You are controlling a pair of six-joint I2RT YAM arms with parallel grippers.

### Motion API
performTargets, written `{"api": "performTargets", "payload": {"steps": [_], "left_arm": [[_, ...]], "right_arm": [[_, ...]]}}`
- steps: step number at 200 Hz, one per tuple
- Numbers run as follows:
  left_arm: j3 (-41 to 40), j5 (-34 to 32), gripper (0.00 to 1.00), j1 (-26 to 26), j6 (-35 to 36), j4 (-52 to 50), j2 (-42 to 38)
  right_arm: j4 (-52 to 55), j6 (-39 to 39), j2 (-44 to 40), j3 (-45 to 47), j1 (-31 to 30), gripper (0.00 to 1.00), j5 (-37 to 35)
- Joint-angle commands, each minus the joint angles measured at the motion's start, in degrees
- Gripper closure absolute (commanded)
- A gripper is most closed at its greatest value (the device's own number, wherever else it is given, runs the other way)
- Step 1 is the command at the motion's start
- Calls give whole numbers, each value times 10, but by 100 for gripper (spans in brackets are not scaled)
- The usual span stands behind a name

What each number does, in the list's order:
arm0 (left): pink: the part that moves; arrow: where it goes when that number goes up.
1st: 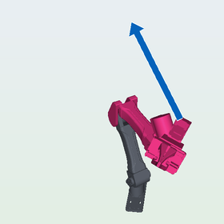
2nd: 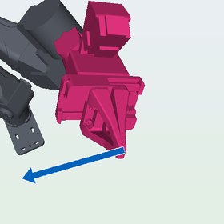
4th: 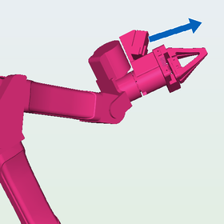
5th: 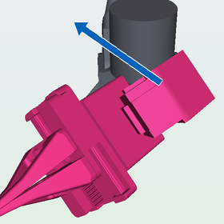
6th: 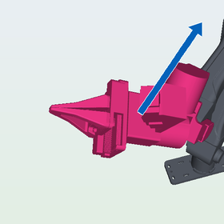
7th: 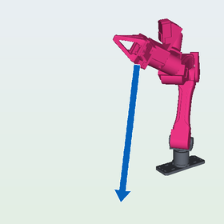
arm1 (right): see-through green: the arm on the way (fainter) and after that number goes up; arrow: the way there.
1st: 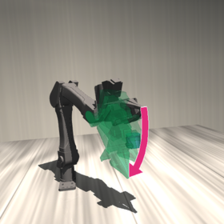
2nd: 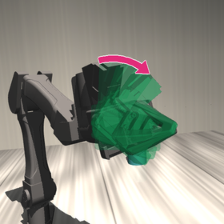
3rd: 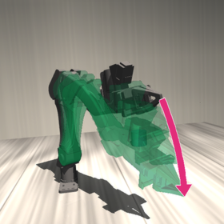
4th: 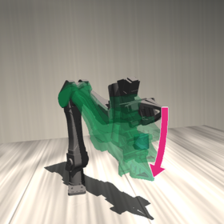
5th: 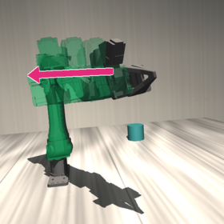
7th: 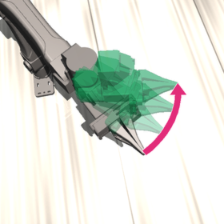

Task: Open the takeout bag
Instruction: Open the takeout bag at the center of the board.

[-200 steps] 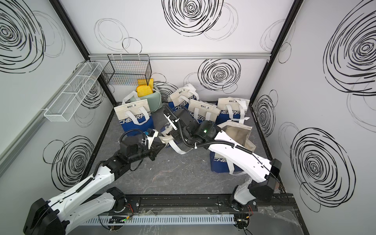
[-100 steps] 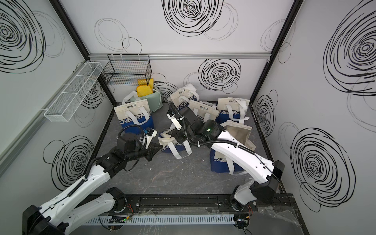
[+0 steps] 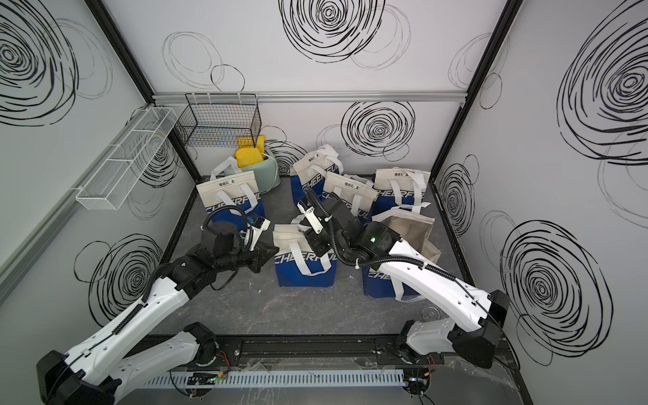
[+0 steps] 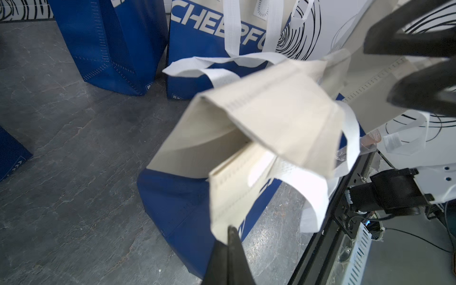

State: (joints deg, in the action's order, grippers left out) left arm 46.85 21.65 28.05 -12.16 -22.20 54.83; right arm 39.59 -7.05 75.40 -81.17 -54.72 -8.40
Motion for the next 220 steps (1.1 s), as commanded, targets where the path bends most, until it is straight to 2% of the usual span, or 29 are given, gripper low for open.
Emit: {"api": "performTargets", "payload": {"steps": [1, 47, 72, 113, 157, 220], "left_arm": [[25, 11, 100, -3, -10, 1, 2], [35, 11, 100, -3, -16, -6, 5], [39, 14, 100, -3, -17, -8, 8], [43, 14, 100, -3, -11, -13, 7], [47, 18, 100, -5, -4, -20, 12], [48, 19, 100, -5, 2, -23, 10]], "right_arm": [[-26, 16, -2, 1, -17, 53, -23], [-43, 46, 12, 20, -74, 45, -88], [-61, 54, 9, 43, -101, 44, -164], [-99, 63, -3, 77, -102, 45, -239], [-117, 71, 12, 77, -96, 48, -267], [-138, 86, 30, 81, -87, 52, -270]]}}
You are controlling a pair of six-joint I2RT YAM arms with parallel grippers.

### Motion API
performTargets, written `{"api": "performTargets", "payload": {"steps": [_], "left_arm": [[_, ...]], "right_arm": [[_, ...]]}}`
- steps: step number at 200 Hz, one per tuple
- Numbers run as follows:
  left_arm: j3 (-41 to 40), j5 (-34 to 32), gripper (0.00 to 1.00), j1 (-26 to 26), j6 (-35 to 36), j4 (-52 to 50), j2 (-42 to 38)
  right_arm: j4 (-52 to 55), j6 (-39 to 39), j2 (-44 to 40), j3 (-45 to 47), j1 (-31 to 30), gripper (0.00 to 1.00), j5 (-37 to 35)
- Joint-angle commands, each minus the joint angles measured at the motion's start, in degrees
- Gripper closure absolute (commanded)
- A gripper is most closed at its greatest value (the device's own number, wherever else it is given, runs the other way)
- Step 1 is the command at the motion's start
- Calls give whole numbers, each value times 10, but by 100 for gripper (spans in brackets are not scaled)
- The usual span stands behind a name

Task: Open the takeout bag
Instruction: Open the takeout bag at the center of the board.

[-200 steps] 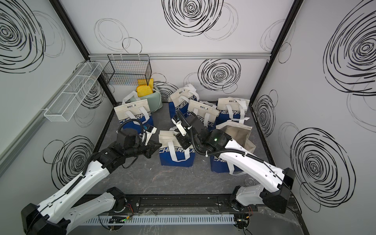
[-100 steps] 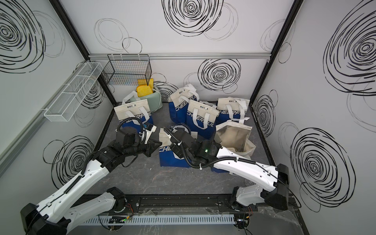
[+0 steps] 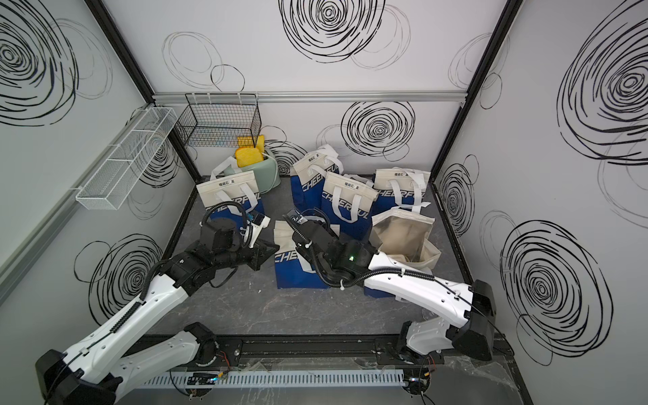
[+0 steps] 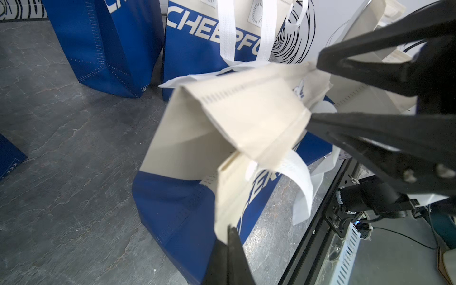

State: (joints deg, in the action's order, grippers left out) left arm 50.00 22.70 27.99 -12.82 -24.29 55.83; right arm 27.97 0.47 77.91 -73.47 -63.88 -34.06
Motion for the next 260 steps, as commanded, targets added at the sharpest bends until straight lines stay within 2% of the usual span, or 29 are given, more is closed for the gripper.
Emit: {"api": "performTargets", "payload": {"steps": [1, 24, 77, 97, 119, 161, 198, 260], "left_arm": [[17, 9, 100, -5, 9, -2, 1], [19, 9, 100, -6, 15, -6, 2], [22, 10, 100, -7, 33, -20, 8], [22, 13, 100, -7, 40, -25, 9], [25, 13, 100, -12, 49, -34, 7], [26, 7, 100, -27, 75, -58, 8], [12, -5, 100, -43, 98, -64, 16], [-1, -68, 100, -63, 150, -84, 56]], "right_arm": [[-22, 10, 6, 5, 4, 52, -14], [-26, 11, 13, 10, 5, 53, -22], [-37, 14, 33, 3, 12, 67, -64], [-35, 14, 42, -6, 17, 78, -72], [-32, 12, 42, -17, 19, 100, -83], [8, -3, 38, -62, 30, 100, -57], [60, -27, 36, -116, 45, 100, 2], [130, -70, 30, -195, 83, 100, 94]]}}
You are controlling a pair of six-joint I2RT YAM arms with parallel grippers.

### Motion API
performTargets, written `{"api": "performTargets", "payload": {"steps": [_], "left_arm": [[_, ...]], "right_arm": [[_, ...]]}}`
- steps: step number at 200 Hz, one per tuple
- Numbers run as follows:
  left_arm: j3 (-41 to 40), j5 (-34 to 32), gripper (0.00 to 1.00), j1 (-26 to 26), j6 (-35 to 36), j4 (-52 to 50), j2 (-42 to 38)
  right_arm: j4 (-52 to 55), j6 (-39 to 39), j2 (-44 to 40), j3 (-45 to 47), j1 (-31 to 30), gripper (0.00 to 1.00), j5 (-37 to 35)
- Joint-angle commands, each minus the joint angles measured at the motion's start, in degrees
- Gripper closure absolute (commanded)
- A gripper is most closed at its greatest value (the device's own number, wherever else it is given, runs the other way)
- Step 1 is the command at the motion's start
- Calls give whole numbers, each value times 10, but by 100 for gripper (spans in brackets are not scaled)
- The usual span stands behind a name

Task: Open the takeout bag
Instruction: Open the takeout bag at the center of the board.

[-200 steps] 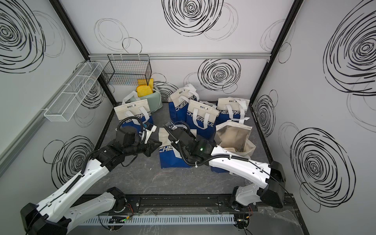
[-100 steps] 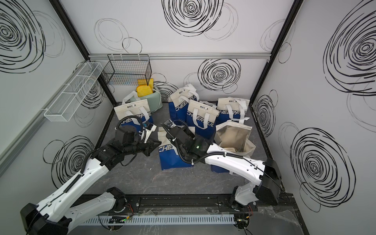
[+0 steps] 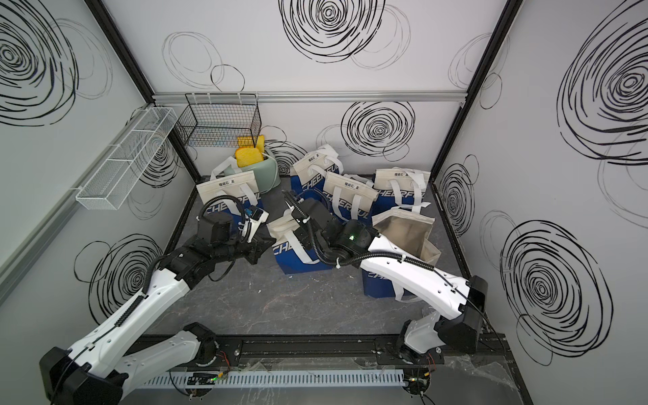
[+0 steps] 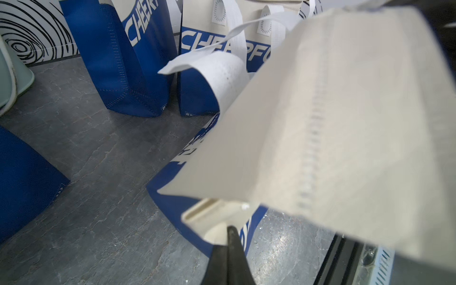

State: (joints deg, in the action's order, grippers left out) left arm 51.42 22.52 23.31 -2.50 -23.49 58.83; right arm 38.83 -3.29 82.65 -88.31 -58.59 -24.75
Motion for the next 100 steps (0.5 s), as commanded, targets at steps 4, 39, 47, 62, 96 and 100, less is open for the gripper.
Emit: {"api": "performTargets", "payload": {"steps": [4, 39, 47, 62, 96, 100], "left_arm": [[-14, -73, 100, -18, 55, -97, 29], [-20, -112, 100, -43, 99, -115, 41], [-21, -114, 100, -49, 103, -114, 42], [-22, -126, 100, -53, 111, -116, 41], [-22, -132, 100, -64, 111, -114, 46], [-22, -134, 100, -65, 111, -113, 45]], "right_arm": [[24, -36, -18, -49, 33, 100, 6], [45, -61, -27, -79, 59, 100, 54], [49, -66, -28, -84, 65, 100, 65], [54, -76, -30, -92, 79, 100, 86], [62, -97, -32, -114, 111, 100, 133], [63, -100, -32, -117, 114, 100, 138]]}}
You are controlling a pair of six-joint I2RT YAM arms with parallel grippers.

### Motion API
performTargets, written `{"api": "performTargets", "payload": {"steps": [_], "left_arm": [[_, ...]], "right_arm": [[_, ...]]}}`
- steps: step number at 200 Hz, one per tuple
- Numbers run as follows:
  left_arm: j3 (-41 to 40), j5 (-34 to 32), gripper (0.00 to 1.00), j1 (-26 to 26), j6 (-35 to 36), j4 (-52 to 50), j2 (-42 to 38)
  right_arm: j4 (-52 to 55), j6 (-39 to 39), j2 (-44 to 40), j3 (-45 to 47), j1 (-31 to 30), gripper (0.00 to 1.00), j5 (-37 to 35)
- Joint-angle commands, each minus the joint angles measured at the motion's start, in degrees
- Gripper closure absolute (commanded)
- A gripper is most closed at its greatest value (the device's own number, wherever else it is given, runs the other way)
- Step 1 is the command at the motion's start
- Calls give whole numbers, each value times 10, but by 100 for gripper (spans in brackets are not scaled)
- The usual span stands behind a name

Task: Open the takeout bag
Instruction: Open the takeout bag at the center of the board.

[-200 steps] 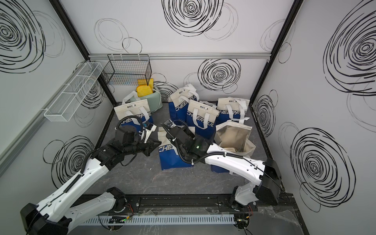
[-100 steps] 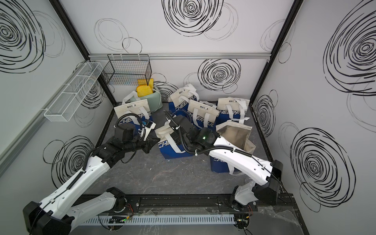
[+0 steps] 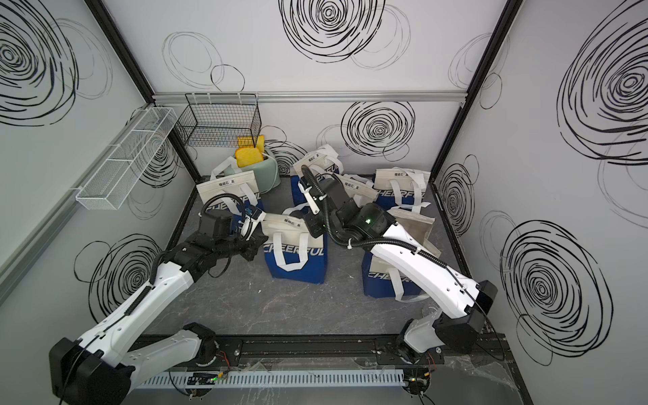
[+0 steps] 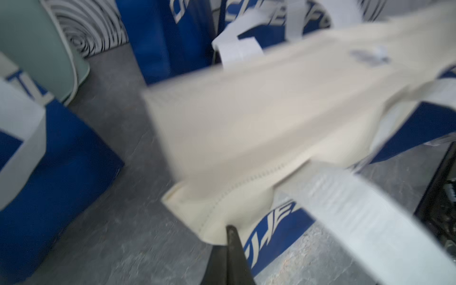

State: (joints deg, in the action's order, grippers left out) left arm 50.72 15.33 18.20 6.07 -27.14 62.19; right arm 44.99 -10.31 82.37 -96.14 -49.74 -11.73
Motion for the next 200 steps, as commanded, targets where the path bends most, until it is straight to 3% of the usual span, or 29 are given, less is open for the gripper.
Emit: {"api": "performTargets", "payload": {"steps": [1, 39, 62, 81, 93, 114, 139, 169, 200], "left_arm": [[-15, -62, 100, -14, 25, -77, 11], [-16, -64, 100, -12, 24, -74, -1], [-16, -42, 100, -7, 15, -70, -8], [-15, -11, 100, 6, -14, -53, -18], [-16, -3, 100, 18, -32, -41, -26], [-6, 0, 100, 39, -45, -37, -27], [11, 2, 100, 55, -48, -42, -18], [21, 4, 100, 62, -53, -44, -15], [25, 3, 100, 68, -55, -47, -16]], "right_arm": [[2, -30, -29, -40, 27, 100, 9], [12, -39, -24, -68, 52, 100, 59], [-21, -26, -47, -18, 49, 100, 103], [-73, -10, -82, 56, 20, 81, 116], [-114, 15, -104, 110, -24, 61, 69], [-191, 97, -126, 193, -127, 47, -53], [-270, 165, -125, 262, -202, 47, -144], [-311, 172, -111, 297, -212, 52, -180], [-348, 180, -101, 326, -215, 44, -225]]}}
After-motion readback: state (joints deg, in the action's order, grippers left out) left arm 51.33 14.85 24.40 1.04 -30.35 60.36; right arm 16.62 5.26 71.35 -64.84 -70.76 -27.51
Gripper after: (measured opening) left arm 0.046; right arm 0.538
